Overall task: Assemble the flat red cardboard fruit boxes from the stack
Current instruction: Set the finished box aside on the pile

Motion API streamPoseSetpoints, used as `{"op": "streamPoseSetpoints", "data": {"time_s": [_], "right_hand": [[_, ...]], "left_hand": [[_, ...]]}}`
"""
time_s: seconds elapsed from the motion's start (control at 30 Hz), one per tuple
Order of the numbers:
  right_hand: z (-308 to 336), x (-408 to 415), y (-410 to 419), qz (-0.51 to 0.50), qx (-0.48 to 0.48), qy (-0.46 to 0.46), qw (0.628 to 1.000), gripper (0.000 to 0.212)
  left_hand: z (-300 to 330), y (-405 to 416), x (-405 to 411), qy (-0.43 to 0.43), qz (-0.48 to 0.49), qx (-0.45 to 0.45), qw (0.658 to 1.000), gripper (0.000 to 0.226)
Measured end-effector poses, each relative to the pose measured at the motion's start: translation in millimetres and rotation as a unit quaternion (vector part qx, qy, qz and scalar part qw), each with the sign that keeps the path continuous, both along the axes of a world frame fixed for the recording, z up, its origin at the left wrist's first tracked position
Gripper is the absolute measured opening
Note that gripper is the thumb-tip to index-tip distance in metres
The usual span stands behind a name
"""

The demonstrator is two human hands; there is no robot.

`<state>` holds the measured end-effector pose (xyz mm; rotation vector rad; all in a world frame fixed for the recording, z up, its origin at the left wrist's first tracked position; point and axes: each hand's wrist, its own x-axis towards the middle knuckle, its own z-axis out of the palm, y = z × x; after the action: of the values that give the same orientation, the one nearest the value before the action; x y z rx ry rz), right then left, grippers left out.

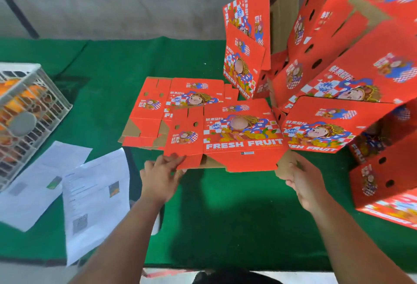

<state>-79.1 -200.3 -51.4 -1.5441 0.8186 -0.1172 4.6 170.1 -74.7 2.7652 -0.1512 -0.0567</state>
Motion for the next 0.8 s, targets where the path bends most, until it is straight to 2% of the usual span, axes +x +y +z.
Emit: {"op": "streamPoseSetpoints", "data": {"time_s": [0.2, 0.3, 0.4, 0.47, 0.6, 0.7, 0.8], "right_hand": [[27.0, -16.5, -26.5, 0.109, -0.201, 0.018, 0.973, 0.049], [41.6, -25.1, -37.8, 0.184, -0.269, 0.046, 0.944, 0.037], [60.3, -28.9, -47.1, 0.241, -0.308, 0.073, 0.918, 0.013], [73.8, -33.5, -51.8, 0.253, -0.33, 0.062, 0.907, 0.01], [104.1, -47.8, -63.4, 0.274, -0.359, 0.032, 0.892, 0.012], [134.8, -53.1, -68.2, 0.275, -0.364, -0.016, 0.89, 0.037], [157.0, -53.6, -69.9, 0.25, -0.372, -0.051, 0.892, 0.032]], "left_hand": [[38.2, -16.7, -22.8, 0.07, 0.094, -0.089, 0.989, 0.025], [45.7, -23.1, -36.8, 0.027, 0.087, -0.181, 0.979, 0.031], [51.1, -34.8, -58.5, -0.033, 0.094, -0.272, 0.957, 0.04], [54.0, -40.6, -69.7, -0.037, 0.108, -0.319, 0.941, 0.049], [64.4, -48.4, -86.4, -0.053, 0.122, -0.371, 0.919, 0.056], [83.8, -60.9, -92.8, -0.102, 0.124, -0.413, 0.897, 0.051], [104.0, -79.4, -90.3, -0.126, 0.133, -0.458, 0.87, 0.045]]}}
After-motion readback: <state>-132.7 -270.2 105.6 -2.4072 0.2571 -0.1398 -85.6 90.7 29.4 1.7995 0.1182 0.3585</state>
